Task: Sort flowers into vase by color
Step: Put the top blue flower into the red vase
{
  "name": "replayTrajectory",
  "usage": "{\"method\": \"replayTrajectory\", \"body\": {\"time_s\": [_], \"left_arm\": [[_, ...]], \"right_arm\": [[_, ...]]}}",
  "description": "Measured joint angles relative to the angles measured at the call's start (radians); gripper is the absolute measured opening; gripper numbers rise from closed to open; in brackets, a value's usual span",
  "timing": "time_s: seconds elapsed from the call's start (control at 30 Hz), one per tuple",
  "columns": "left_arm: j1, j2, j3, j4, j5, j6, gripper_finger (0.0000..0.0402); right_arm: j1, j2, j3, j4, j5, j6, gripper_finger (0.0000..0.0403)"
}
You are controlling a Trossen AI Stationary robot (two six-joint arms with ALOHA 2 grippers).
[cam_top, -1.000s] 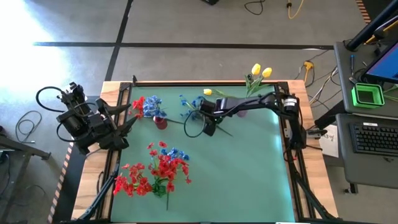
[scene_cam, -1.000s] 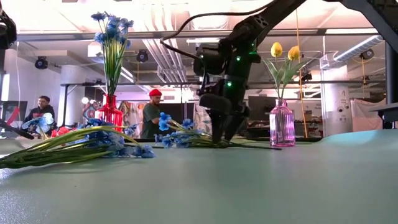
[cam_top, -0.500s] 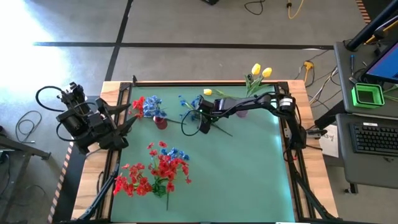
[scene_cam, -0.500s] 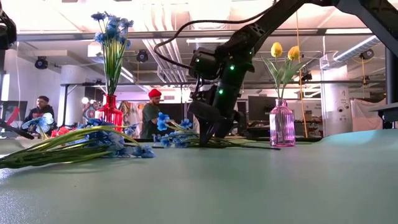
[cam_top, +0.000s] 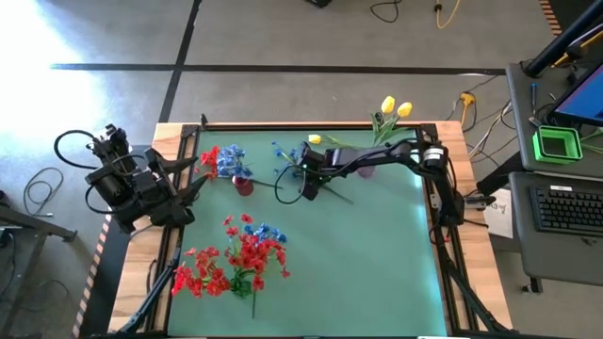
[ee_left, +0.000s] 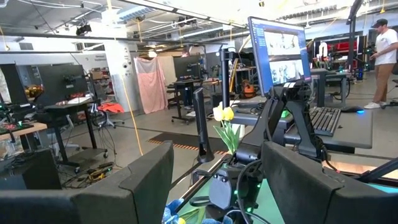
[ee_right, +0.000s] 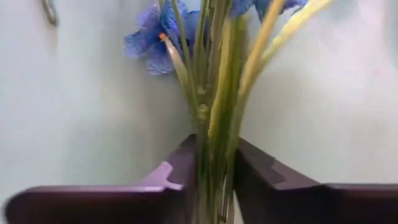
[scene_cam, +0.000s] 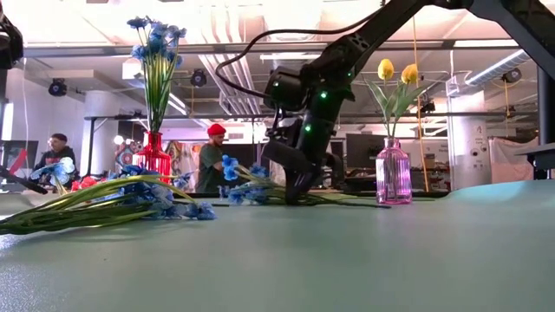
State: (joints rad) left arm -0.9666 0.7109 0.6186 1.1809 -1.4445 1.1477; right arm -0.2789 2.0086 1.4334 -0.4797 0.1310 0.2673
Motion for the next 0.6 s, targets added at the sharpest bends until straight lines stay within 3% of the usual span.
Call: {"method": "replayTrajectory", "body": {"time_s": [0.17,0.43,0.6], "left_arm": [[0.0,0.0,0.0,0.0,0.0,0.0,0.023],[0.0,0.0,0.001,0.0,0.0,0.0,0.023],[0.0,-0.002,0.001,0.0,0.0,0.0,0.023]], "right_arm": [[-0.011,-0.031,0.0,0.023,0.0,-0.027,0.0017],[-0.031,-0.14,-0.006,0.146,-0.037,-0.076,0.0019],[-0.038,-0.209,-0.053,0.313,-0.152,-0.086,0.0019]]}}
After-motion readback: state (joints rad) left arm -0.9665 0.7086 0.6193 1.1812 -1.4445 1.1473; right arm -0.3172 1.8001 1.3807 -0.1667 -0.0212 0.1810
